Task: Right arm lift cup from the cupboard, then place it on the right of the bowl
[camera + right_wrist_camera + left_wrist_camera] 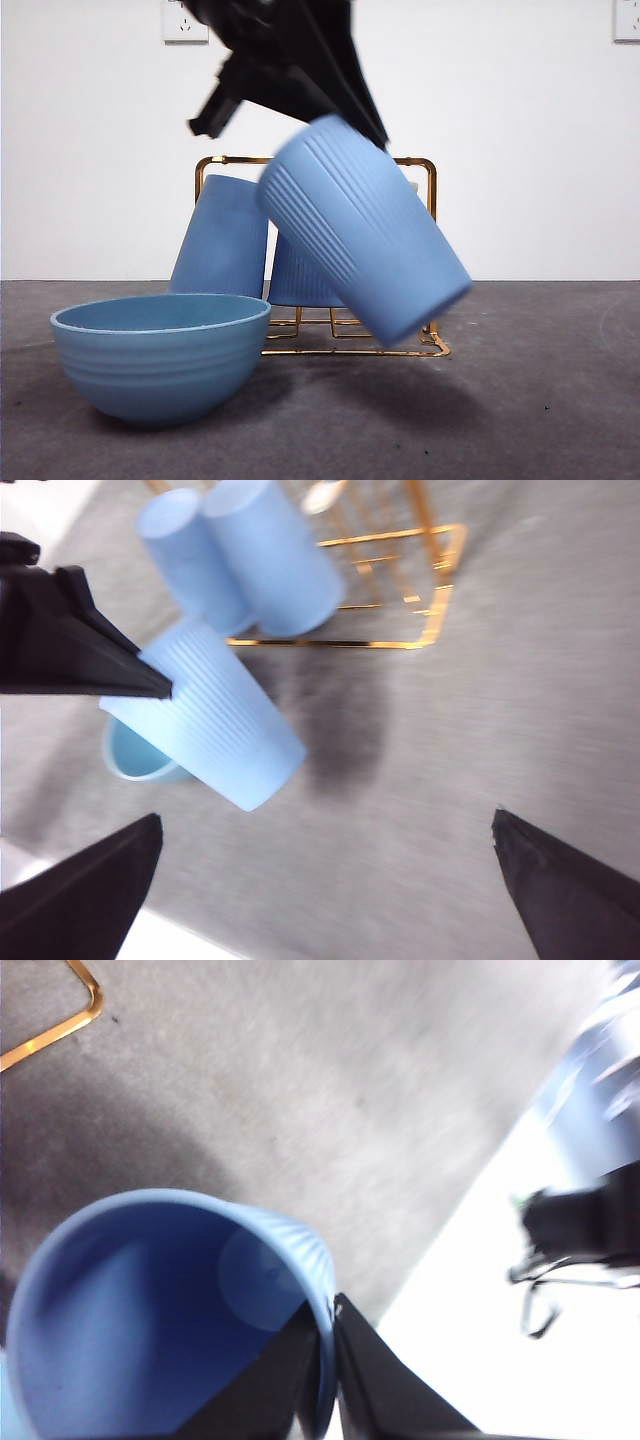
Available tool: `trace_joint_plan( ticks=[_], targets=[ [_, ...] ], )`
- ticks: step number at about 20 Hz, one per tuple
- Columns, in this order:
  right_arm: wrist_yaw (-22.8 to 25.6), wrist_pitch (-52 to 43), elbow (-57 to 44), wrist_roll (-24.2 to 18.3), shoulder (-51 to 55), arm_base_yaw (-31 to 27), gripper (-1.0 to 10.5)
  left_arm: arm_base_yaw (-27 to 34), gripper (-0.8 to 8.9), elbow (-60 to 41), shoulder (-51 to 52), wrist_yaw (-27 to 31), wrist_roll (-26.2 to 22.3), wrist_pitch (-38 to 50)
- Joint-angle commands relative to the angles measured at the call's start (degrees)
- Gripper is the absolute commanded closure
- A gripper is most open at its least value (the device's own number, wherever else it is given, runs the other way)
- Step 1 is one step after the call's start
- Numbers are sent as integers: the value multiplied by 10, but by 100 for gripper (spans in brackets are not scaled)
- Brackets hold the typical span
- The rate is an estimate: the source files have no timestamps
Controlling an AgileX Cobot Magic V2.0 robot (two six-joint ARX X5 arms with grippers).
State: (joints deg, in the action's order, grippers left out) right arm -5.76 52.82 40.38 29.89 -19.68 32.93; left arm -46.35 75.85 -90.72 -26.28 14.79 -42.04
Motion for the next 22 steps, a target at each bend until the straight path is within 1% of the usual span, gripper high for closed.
trace_joint_plan(
  ticks=[1, 5, 8, 13, 17, 22],
  targets=[
    [18, 35, 30, -24, 11, 3, 420, -31, 799, 37, -40, 48, -50, -12],
    [45, 65, 43, -30, 28, 3, 420, -74, 799, 56, -77, 155, -80, -20],
    [47, 73, 43, -35, 30, 3, 420, -99, 799, 57, -93, 225, -101, -32],
    [47, 73, 43, -36, 30, 3, 420, -118, 800, 57, -97, 304, -113, -37],
    [47, 73, 43, -35, 30, 3, 420, -125, 800, 57, -97, 328, -131, -38],
    [47, 73, 43, -34, 30, 3, 420, -133, 799, 59, -97, 329, -137, -45]
  ],
)
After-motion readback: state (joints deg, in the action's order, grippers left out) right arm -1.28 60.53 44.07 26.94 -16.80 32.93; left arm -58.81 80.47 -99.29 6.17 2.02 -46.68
